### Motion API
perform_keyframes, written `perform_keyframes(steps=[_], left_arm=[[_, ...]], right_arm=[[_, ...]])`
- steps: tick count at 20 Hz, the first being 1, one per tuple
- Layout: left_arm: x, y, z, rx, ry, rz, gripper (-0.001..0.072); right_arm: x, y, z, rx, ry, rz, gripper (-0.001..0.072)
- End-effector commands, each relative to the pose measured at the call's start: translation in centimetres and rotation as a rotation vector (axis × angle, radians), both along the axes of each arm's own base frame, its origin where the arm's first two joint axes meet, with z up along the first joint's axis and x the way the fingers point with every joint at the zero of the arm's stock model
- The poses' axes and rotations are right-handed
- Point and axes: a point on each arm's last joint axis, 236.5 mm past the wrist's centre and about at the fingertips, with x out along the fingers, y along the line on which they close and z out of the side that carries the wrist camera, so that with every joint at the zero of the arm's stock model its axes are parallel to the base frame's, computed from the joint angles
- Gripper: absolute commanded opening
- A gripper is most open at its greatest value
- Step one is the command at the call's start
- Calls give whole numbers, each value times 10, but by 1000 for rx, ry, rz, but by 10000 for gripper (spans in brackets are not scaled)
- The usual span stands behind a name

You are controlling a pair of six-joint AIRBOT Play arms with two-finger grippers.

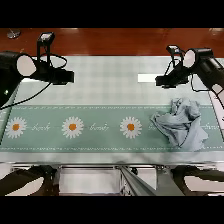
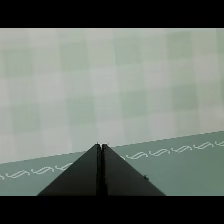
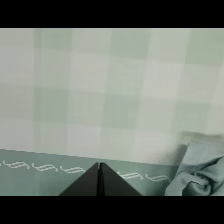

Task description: Fold the shirts.

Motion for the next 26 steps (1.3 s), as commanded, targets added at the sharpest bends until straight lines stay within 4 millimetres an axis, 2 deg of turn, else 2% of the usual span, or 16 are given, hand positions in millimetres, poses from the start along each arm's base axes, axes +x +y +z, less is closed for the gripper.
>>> perform_keyframes(steps=[1,12,16,18,19,20,21,22,24,26], left_arm=[[0,1,0,1,0,1,22],[0,1,0,1,0,1,22],[24,-5,13,-34,-109,12,22],[32,-8,20,-50,-153,15,22],[36,-9,24,-56,-176,16,25],[33,-8,22,-50,-162,15,177],[29,-5,19,-37,-137,15,636],[21,2,15,-1,-94,8,702],[-9,28,3,102,52,-15,702],[-37,49,-2,145,136,-33,701]], right_arm=[[0,0,0,0,1,1,30],[0,1,0,1,1,1,29],[16,3,5,9,-70,5,29],[13,2,4,12,-58,-1,33],[6,1,3,11,-29,-9,154],[0,-1,4,7,-6,-15,499],[-8,-5,8,-15,11,-6,621],[-15,-17,16,-62,22,-5,620],[-33,-51,40,-162,28,-18,620],[-53,-82,63,-176,-5,-100,619]])
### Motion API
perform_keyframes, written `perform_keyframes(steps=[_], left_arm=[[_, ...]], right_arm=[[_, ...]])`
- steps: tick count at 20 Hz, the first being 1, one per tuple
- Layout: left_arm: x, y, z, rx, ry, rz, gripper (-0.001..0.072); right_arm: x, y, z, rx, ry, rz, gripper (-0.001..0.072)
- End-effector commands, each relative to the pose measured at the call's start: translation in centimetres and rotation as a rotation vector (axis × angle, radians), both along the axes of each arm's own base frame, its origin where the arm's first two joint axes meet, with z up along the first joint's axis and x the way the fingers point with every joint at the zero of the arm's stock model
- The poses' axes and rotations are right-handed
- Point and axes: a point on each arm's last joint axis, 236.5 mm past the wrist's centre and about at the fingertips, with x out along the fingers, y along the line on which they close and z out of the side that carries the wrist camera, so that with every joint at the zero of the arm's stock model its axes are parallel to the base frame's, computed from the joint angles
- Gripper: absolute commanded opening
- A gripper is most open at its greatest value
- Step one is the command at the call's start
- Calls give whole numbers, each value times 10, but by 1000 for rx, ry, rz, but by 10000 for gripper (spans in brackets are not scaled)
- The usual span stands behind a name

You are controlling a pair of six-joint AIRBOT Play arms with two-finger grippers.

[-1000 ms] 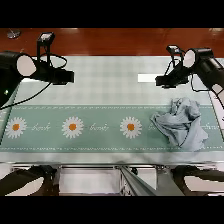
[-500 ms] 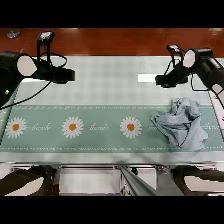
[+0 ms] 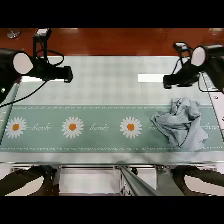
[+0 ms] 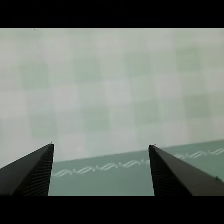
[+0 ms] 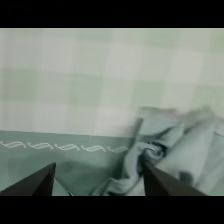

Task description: Fold the shirts.

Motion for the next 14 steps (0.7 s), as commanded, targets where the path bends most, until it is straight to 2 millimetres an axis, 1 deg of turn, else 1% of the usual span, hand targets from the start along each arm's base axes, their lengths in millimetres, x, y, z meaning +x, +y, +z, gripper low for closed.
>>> perform_keyframes(steps=[1,2,3,4,5,6,7,8,10,11,12,14], left_arm=[[-50,31,-7,67,134,-12,702],[-64,27,-5,33,116,-14,702],[-81,19,-5,-16,93,-22,702],[-100,7,-9,-88,74,-21,702],[-118,-1,-18,-144,62,-11,702],[-134,-4,-32,-173,53,-3,702],[-145,-2,-50,-181,48,10,702],[-153,0,-67,-185,58,29,702],[-161,4,-95,-175,101,44,702],[-161,4,-103,-169,123,48,702],[-157,3,-107,-167,131,52,702],[-146,1,-113,-170,128,61,702]], right_arm=[[-43,-55,29,-64,-15,-125,619],[-60,-69,28,-59,-24,-177,619],[-80,-81,20,-53,-25,-227,619],[-104,-88,7,-38,-16,-277,619],[-126,-91,-10,-18,-2,-310,619],[-143,-91,-27,7,11,-345,619],[-156,-86,-46,45,22,-380,619],[-164,-82,-64,75,36,-395,619],[-170,-75,-94,112,71,-415,619],[-168,-75,-104,113,92,-417,619],[-163,-75,-111,118,102,-418,619],[-154,-72,-122,140,130,-427,618]])
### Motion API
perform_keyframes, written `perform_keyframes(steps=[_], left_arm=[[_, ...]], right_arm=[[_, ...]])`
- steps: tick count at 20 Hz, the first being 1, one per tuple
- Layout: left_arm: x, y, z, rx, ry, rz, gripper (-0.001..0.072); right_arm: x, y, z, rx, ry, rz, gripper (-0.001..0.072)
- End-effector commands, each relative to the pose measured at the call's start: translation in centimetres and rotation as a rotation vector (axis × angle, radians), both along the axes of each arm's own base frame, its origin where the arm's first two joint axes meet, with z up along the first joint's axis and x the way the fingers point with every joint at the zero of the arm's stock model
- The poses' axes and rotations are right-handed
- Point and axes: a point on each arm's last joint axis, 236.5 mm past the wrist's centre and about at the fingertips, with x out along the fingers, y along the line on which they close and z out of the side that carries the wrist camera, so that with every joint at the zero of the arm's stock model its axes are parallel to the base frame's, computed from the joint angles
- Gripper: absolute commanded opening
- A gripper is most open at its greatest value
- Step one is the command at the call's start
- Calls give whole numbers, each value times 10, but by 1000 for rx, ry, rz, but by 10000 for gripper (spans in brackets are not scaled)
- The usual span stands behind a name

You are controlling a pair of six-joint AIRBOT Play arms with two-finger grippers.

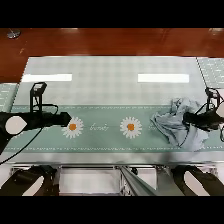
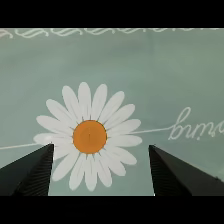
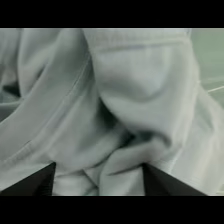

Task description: Fold the shirts.

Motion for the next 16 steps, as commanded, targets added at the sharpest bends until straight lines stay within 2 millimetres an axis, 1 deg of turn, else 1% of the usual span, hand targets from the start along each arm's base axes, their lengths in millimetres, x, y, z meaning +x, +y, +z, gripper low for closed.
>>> perform_keyframes(steps=[1,2,3,4,5,6,7,8,9,10,11,12,13,14,16], left_arm=[[9,-5,-17,-23,6,27,701],[14,-6,-19,-28,8,32,701],[17,-8,-20,-32,12,34,701],[19,-9,-19,-30,15,31,701],[21,-8,-15,-20,12,15,701],[22,-6,-7,-3,9,-13,701],[24,-3,4,12,9,-41,701],[25,1,19,26,6,-70,700],[26,5,36,34,-7,-86,700],[27,7,52,31,-26,-84,700],[24,5,68,15,-55,-85,700],[19,0,79,-18,-86,-86,700],[13,-7,90,-60,-116,-87,699],[7,-11,96,-91,-140,-84,700],[-3,-12,97,-111,-159,-70,699]], right_arm=[[7,8,-29,64,37,-39,617],[8,13,-34,90,56,-48,614],[10,19,-37,121,73,-47,554],[13,27,-37,156,79,-28,321],[21,35,-30,189,60,19,21],[35,40,-15,209,18,49,30],[51,40,8,209,-41,75,30],[72,38,39,194,-129,93,30],[95,35,82,170,-254,105,30],[115,34,132,143,-391,131,29],[128,33,181,119,-511,153,29],[134,36,229,98,-624,178,29],[135,39,278,75,-736,202,29],[131,42,322,53,-837,226,29],[117,53,393,23,-994,278,29]])
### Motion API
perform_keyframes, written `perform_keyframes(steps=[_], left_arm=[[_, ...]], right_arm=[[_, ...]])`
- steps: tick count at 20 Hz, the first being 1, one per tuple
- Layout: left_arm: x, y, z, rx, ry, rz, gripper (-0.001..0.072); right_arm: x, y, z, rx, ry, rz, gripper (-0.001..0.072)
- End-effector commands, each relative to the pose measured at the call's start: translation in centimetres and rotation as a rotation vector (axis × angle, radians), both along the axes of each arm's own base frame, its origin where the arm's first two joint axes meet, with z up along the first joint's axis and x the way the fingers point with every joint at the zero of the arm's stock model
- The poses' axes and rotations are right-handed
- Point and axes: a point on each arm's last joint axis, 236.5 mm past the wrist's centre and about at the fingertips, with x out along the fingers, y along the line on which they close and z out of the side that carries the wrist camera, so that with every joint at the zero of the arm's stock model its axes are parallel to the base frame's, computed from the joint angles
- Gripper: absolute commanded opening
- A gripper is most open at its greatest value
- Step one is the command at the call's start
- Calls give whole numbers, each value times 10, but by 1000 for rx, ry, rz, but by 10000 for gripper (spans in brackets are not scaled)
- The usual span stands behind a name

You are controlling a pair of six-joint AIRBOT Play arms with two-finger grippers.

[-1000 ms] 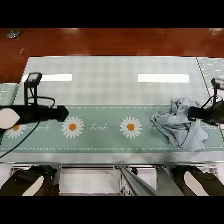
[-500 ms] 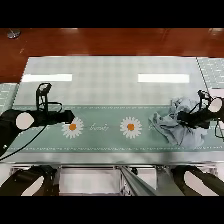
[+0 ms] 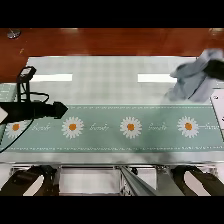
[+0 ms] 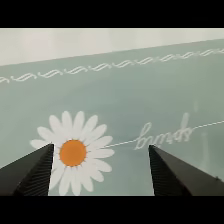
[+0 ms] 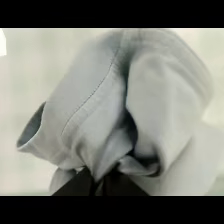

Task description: Fold the shirts.

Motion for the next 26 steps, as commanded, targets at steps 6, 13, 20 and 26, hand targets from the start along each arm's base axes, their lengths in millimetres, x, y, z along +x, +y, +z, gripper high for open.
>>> perform_keyframes(steps=[6,13,20,26], left_arm=[[-16,-4,8,-51,-44,5,699],[-4,-4,16,-63,-100,23,699],[0,-5,-3,-52,-33,23,700],[6,-6,-42,-29,99,26,699]], right_arm=[[-69,53,206,-118,-452,209,28],[-91,139,81,-33,-48,547,28],[-85,302,-143,-21,383,788,29],[-85,412,-260,196,643,809,48]])
